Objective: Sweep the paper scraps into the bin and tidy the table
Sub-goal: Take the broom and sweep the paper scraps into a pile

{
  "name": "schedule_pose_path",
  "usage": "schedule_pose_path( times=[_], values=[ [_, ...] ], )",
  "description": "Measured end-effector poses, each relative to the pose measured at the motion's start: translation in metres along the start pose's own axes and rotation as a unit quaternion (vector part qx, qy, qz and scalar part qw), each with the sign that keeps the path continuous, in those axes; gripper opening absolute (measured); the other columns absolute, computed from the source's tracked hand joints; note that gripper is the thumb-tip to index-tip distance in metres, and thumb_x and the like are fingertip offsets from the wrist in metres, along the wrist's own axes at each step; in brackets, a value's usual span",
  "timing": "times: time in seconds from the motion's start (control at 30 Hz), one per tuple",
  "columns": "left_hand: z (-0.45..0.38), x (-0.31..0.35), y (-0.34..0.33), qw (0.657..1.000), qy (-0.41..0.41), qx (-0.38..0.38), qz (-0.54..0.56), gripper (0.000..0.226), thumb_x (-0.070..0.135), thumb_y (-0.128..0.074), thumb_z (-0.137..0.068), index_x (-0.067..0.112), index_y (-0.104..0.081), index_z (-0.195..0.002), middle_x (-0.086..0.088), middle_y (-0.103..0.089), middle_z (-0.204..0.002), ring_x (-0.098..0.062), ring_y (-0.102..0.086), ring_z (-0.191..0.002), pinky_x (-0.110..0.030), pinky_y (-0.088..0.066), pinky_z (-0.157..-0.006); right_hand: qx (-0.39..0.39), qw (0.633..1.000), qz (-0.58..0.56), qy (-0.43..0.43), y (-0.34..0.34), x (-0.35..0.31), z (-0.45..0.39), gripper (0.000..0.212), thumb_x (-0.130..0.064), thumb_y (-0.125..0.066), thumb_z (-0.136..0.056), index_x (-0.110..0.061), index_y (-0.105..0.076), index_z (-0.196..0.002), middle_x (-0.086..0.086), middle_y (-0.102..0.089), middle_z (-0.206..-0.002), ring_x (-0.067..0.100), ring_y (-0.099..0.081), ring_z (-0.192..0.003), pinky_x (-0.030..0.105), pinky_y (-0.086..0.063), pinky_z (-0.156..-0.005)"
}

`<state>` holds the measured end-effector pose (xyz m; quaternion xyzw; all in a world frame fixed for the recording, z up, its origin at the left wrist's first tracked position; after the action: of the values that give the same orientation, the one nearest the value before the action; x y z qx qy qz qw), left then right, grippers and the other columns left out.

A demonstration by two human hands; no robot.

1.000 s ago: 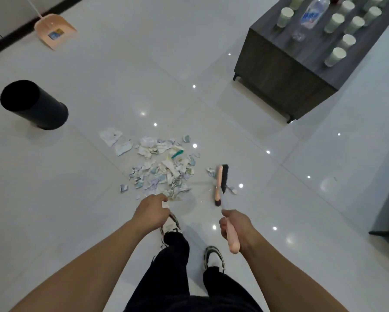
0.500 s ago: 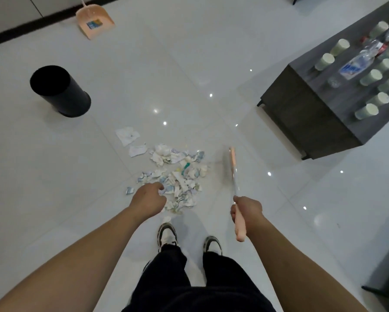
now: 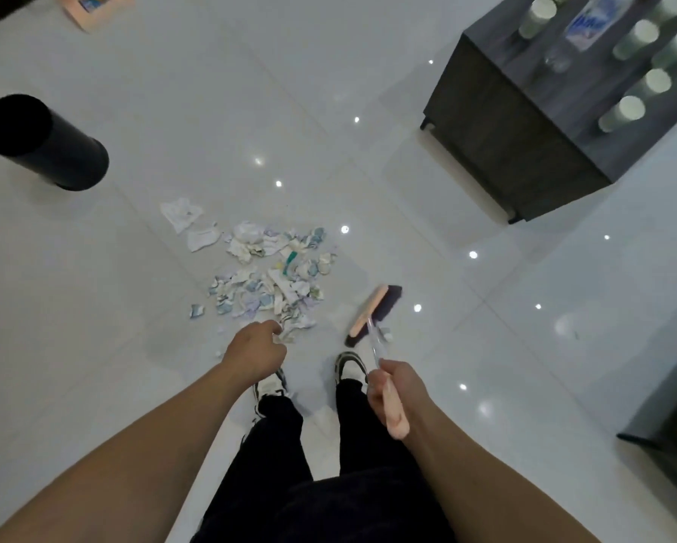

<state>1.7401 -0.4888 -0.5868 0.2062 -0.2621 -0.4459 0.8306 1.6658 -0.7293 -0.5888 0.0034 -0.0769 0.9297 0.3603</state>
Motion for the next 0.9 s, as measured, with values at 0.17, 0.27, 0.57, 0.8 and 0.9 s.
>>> schedule_pose_path(
  times=[0.17, 0.27, 0.57, 0.8, 0.9],
  values=[
    [0.003, 0.076, -0.023, 0.997, -0.072, -0.011, -0.032, 0.048, 0.025, -0.052, -0.084, 0.023, -0.053, -0.132, -0.008, -0.053, -0.134, -0.025, -0.050, -0.118, -0.028, -0.037, -0.081, -0.088, 0.994, 0.071, 0.001, 0.025, -0.039, 0.029, 0.017, -0.023, -0.050, -0.100, -0.011, -0.044, -0.089, 0.002, -0.041, -0.054, 0.009, -0.036, -0.035, 0.018, -0.032, -0.029],
    [0.009, 0.104, -0.028, 0.993, -0.097, -0.007, -0.068, 0.049, 0.025, -0.052, -0.085, 0.022, -0.052, -0.133, -0.009, -0.052, -0.134, -0.026, -0.048, -0.122, -0.030, -0.039, -0.088, -0.052, 0.980, 0.173, 0.083, 0.015, -0.059, 0.036, 0.012, -0.019, -0.059, -0.093, -0.012, -0.052, -0.100, 0.003, -0.047, -0.056, 0.012, -0.038, -0.039, 0.019, -0.031, -0.033],
    [0.013, 0.140, -0.044, 0.977, -0.139, 0.013, -0.164, 0.043, 0.025, -0.055, -0.089, 0.019, -0.055, -0.132, -0.011, -0.053, -0.134, -0.028, -0.053, -0.117, -0.031, -0.041, -0.090, 0.114, 0.974, 0.090, 0.176, 0.098, -0.085, 0.040, 0.020, -0.005, -0.061, -0.091, -0.012, -0.061, -0.109, 0.011, -0.050, -0.060, 0.021, -0.045, -0.042, 0.023, -0.040, -0.041],
    [0.028, 0.150, -0.070, 0.961, -0.203, -0.002, -0.186, 0.046, 0.022, -0.055, -0.087, 0.018, -0.055, -0.132, -0.010, -0.056, -0.132, -0.025, -0.052, -0.120, -0.030, -0.040, -0.096, 0.201, 0.967, -0.033, 0.150, 0.186, -0.040, 0.037, 0.012, 0.001, -0.049, -0.090, 0.000, -0.053, -0.079, 0.012, -0.052, -0.060, 0.023, -0.046, -0.049, 0.030, -0.041, -0.051],
    [0.044, 0.138, -0.079, 0.956, -0.235, 0.000, -0.175, 0.044, 0.022, -0.056, -0.087, 0.017, -0.056, -0.131, -0.009, -0.058, -0.127, -0.024, -0.053, -0.116, -0.028, -0.039, -0.093, 0.213, 0.968, -0.023, 0.133, 0.192, 0.004, 0.030, 0.012, 0.000, -0.047, -0.091, -0.001, -0.050, -0.079, 0.013, -0.053, -0.064, 0.023, -0.048, -0.054, 0.031, -0.042, -0.055]
  ],
)
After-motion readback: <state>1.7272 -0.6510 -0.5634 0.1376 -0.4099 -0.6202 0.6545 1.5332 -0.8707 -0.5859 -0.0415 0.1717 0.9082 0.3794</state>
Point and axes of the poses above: each hand's wrist, its own z-axis away from the middle knuckle, its own y-axis out of the back of the hand, x = y × z, the point moved 6 cm from there along -z, towards the middle knuckle
